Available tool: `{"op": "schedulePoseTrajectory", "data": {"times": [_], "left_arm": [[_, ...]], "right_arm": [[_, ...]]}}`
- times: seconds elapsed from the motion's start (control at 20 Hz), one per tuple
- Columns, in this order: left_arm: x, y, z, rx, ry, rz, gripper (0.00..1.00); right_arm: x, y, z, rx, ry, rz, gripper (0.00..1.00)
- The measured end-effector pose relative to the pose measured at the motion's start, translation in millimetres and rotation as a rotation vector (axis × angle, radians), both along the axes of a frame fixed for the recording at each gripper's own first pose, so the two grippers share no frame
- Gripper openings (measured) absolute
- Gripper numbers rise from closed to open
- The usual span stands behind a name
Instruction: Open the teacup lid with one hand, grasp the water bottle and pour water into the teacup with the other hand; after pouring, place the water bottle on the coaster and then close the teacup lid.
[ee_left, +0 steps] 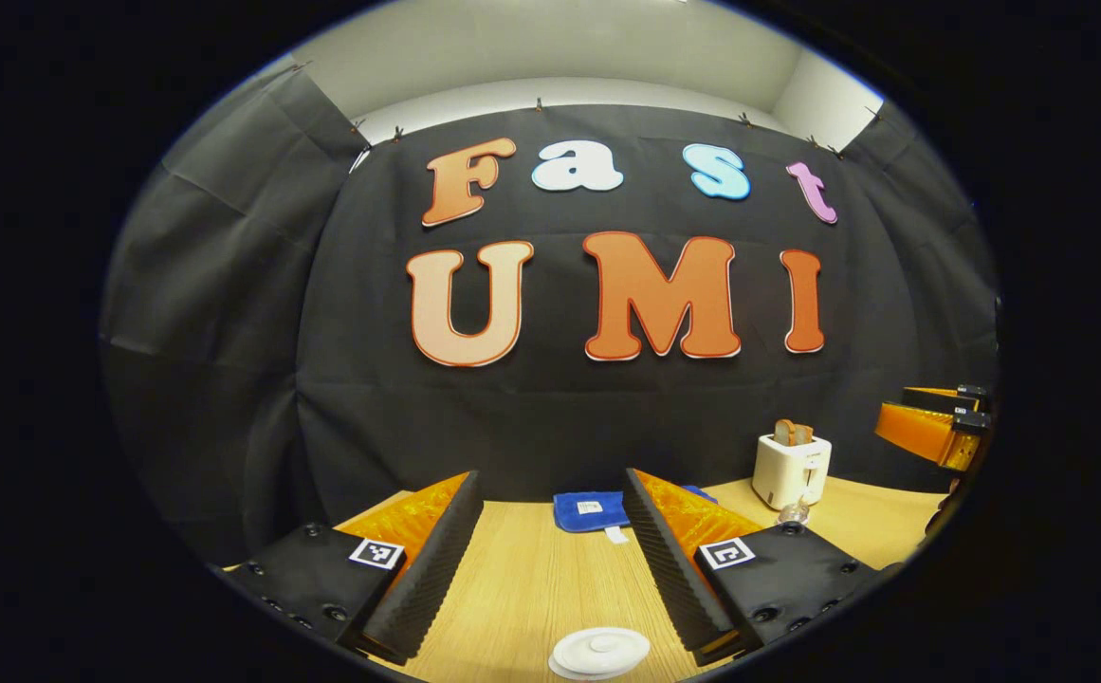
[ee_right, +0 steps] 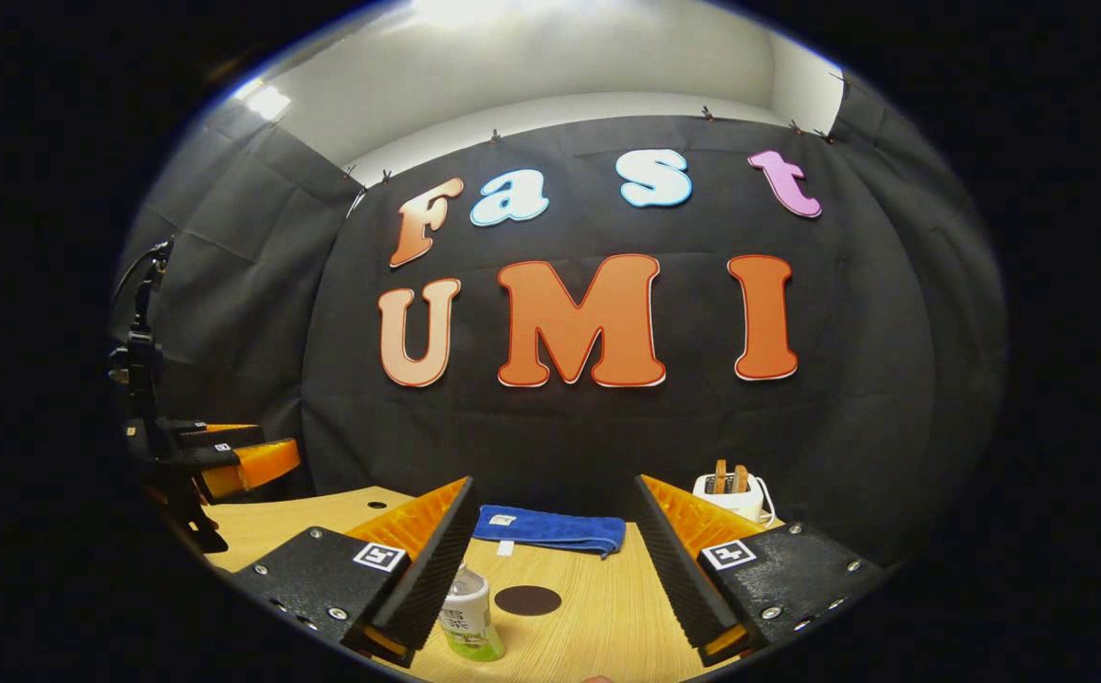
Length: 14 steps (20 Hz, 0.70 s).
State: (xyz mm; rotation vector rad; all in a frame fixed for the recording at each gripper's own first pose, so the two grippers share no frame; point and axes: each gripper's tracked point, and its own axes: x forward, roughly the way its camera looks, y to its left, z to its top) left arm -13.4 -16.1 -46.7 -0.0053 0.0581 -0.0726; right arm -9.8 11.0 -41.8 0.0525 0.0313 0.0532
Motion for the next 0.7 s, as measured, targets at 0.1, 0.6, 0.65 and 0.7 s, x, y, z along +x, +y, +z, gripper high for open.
{"op": "schedulePoseTrajectory", "data": {"times": [0.1, 0.6, 0.65, 0.7], "left_arm": [[-2.0, -7.1, -15.6, 0.002, 0.025, -0.023, 0.98], [-8.5, -20.3, -96.3, 0.032, 0.173, -0.082, 0.97], [-10.6, -22.4, -105.9, 0.025, 0.198, -0.094, 0.98], [-11.3, -23.3, -113.4, 0.02, 0.22, -0.098, 0.98]], "right_arm": [[-3.1, 1.0, -9.4, 0.005, 0.016, 0.01, 0.98], [-11.2, 30.2, -61.2, 0.041, 0.103, 0.11, 0.98], [-12.7, 32.8, -65.1, 0.04, 0.111, 0.12, 0.98], [-12.7, 37.0, -69.1, 0.04, 0.114, 0.132, 0.98]]}}
